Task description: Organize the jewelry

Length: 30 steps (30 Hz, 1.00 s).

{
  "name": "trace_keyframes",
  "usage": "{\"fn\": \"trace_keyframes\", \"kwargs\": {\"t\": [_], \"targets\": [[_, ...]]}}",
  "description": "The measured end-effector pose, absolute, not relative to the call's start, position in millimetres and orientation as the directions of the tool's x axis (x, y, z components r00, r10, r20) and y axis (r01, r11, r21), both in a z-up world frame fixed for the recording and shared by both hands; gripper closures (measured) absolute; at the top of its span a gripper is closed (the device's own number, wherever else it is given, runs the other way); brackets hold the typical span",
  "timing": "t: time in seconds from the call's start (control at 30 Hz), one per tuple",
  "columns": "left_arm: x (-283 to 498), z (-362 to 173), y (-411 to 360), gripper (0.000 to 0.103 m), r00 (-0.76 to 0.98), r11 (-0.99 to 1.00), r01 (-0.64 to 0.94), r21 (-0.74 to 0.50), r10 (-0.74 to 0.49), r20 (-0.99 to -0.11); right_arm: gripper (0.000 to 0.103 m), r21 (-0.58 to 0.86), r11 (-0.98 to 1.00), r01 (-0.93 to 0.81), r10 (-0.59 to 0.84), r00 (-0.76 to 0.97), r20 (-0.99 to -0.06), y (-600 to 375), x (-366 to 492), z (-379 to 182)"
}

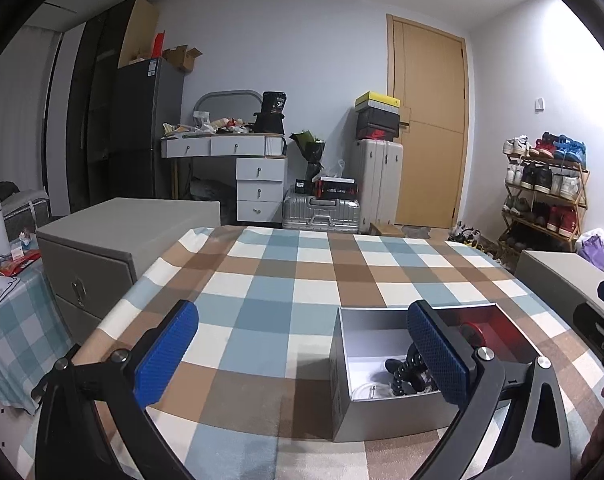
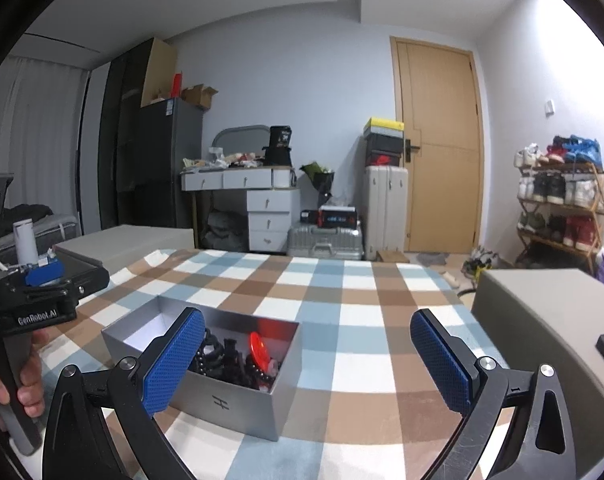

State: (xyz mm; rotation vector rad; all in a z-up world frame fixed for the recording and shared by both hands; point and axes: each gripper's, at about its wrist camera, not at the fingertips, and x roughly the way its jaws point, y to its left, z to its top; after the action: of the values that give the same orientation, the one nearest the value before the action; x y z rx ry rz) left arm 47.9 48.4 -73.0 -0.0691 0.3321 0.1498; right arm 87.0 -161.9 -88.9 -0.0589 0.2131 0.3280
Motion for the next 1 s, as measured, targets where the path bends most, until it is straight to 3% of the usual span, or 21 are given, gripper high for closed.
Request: {"fn": "trace_keyframes", "kwargs": {"t": [0.3, 1.0], "targets": [[47.3, -72.8, 31.3, 0.001, 0.938, 0.992, -0.123, 0.034, 0.128, -0.323, 0.000, -0.014, 0.944, -0.330, 0.314, 0.910, -0.272, -160.4, 96.0, -93.0], [47.9, -71.6, 34.3, 0.001, 0.940, 0.993, -0.114, 0.016, 0.113, -0.322, 0.000, -0.014, 0.944, -0.330, 0.314, 0.909, -0.274, -162.9, 95.9, -93.1]]}}
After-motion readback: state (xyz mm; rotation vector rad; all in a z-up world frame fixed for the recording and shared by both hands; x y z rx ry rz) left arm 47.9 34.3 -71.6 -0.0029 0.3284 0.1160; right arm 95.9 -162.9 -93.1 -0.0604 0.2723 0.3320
